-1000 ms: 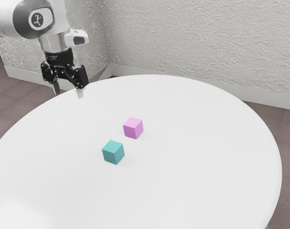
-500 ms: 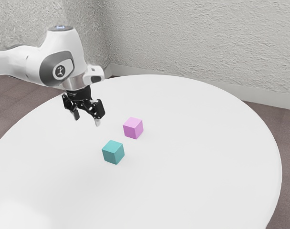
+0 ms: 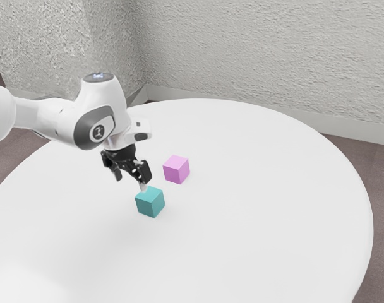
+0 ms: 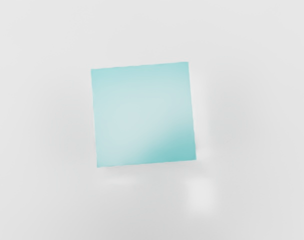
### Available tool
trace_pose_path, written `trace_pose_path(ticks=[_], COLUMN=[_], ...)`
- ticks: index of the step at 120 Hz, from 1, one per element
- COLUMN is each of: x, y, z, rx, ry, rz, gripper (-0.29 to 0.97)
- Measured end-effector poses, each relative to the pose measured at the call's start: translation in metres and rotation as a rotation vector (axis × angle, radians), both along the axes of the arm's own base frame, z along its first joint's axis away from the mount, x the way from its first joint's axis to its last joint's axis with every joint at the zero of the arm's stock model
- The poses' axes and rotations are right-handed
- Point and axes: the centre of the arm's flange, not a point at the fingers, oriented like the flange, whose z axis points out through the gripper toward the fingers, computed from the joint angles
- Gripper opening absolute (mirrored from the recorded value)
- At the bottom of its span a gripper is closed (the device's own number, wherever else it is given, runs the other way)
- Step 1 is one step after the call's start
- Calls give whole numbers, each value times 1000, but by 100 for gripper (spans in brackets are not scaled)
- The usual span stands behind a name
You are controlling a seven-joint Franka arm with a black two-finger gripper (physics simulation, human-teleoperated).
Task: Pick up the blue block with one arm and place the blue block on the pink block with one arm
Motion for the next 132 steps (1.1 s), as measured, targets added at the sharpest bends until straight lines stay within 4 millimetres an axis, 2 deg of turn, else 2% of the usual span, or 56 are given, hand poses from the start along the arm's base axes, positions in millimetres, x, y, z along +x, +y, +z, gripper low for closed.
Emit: trace_pose_path(ticks=[41,69,93,132], x=[26,42,43,45], y=[2,5,5,5], z=[-39,-47,-60,-62], rx=[-6,-8,-9,-10], ry=[-7,-20,-5,-4], rz=[-20,-23,-28,-34], gripper=[68,68,68,68])
